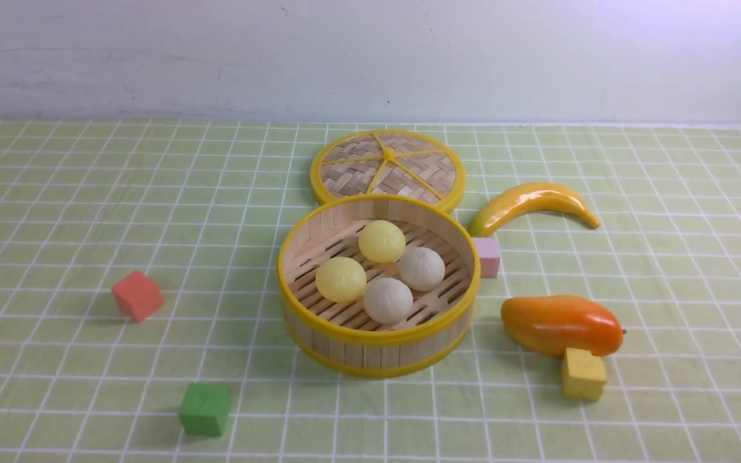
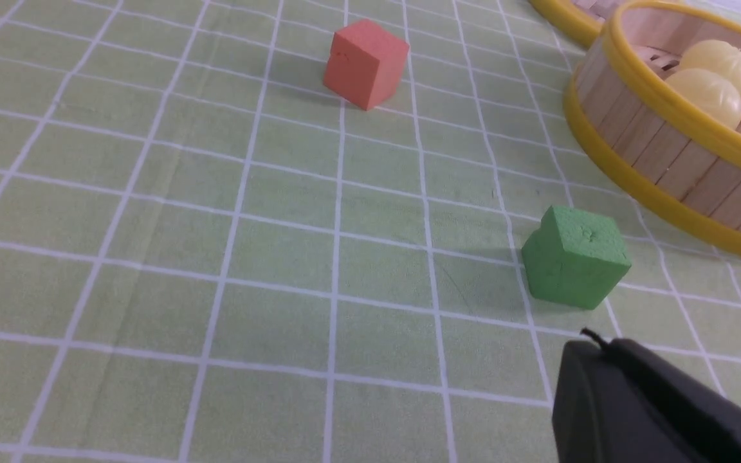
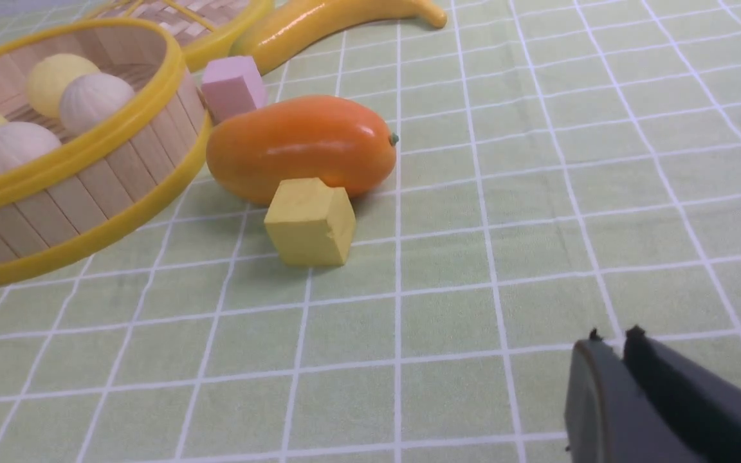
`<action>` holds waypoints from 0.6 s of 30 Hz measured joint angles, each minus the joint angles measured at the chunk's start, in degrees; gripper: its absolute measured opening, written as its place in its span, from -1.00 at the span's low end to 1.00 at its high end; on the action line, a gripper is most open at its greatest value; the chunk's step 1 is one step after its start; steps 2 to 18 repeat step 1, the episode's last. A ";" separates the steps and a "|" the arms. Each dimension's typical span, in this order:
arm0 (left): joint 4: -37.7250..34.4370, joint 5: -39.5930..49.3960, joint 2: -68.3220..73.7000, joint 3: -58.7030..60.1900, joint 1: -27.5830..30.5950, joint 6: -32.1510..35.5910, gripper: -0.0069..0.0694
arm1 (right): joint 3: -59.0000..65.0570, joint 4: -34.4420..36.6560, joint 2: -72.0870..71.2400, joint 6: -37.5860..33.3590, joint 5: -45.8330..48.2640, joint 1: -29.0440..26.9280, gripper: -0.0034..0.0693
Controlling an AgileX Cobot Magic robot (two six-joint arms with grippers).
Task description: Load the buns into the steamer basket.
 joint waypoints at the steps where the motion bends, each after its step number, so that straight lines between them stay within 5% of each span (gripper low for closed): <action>1: 0.00 0.00 0.00 0.00 0.00 0.00 -0.85 | 0.00 0.00 0.00 0.00 0.00 0.00 -0.77; 18: 0.00 0.00 0.00 0.00 0.00 0.00 -0.85 | 0.00 0.00 0.00 0.00 0.00 0.00 -0.77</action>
